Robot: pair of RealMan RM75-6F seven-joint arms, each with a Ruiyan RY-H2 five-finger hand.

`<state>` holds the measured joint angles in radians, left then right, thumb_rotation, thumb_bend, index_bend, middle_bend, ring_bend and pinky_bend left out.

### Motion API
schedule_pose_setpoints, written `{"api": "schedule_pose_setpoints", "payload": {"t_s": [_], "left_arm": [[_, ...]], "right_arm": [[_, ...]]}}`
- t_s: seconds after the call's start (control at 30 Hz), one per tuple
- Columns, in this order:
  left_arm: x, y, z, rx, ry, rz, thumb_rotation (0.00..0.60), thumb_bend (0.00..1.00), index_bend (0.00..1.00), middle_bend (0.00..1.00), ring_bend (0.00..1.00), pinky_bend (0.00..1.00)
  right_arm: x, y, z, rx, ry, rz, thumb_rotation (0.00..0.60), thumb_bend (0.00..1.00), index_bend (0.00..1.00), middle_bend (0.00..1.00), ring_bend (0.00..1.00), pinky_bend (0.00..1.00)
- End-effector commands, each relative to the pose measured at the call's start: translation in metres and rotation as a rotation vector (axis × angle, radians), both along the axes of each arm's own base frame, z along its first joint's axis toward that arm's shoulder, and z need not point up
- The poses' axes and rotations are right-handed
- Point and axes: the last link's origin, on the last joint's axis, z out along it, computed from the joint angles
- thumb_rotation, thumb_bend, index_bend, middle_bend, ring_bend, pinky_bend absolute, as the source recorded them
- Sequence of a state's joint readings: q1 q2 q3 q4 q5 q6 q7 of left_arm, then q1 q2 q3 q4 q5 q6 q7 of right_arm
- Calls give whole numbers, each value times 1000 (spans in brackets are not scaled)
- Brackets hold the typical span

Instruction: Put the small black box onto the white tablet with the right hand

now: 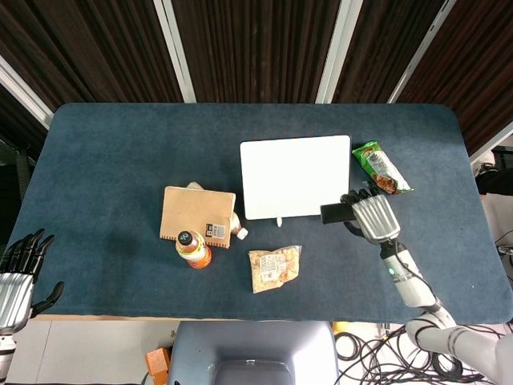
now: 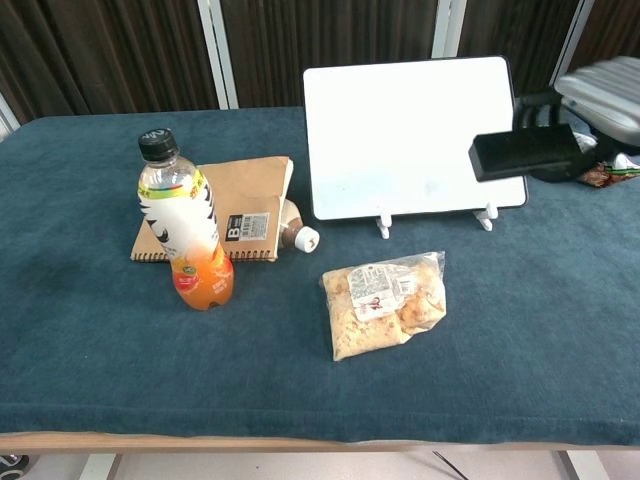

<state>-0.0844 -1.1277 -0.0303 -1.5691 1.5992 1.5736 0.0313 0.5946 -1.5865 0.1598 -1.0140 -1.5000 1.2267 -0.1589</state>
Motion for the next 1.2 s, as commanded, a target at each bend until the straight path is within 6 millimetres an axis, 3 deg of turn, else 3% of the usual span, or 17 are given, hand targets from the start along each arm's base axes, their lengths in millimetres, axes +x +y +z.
{"api": "schedule_pose_setpoints", "payload": {"t_s": [0.03, 0.17, 0.33, 0.77, 0.9, 1.2], "left_arm": [[0, 0, -1, -1, 2, 0, 600, 304, 0, 0, 0, 113], [-1, 1, 1, 2, -1, 4, 600, 304, 0, 0, 0, 114], [-3, 1, 2, 1, -5, 11, 600, 305, 0, 0, 0, 114], [-3, 2, 2, -4, -7, 13, 600, 305, 0, 0, 0, 114], [-3, 2, 2, -9, -7, 15, 600, 306, 0, 0, 0, 114], [-2, 1, 2, -9, -2, 18, 600, 306, 0, 0, 0, 114]], "right_arm": [[45, -37, -7, -130, 78, 66, 600, 239, 846, 548, 441, 236], [71, -58, -17, -212, 156, 100, 600, 240, 846, 548, 441, 235], [83, -73, -29, -244, 183, 87, 600, 240, 843, 548, 441, 227], [82, -87, -43, -232, 148, 28, 600, 240, 773, 548, 437, 225], [78, -88, -43, -232, 146, 16, 600, 240, 684, 537, 413, 223], [73, -91, -46, -211, 155, -34, 600, 240, 504, 412, 340, 186]]}}
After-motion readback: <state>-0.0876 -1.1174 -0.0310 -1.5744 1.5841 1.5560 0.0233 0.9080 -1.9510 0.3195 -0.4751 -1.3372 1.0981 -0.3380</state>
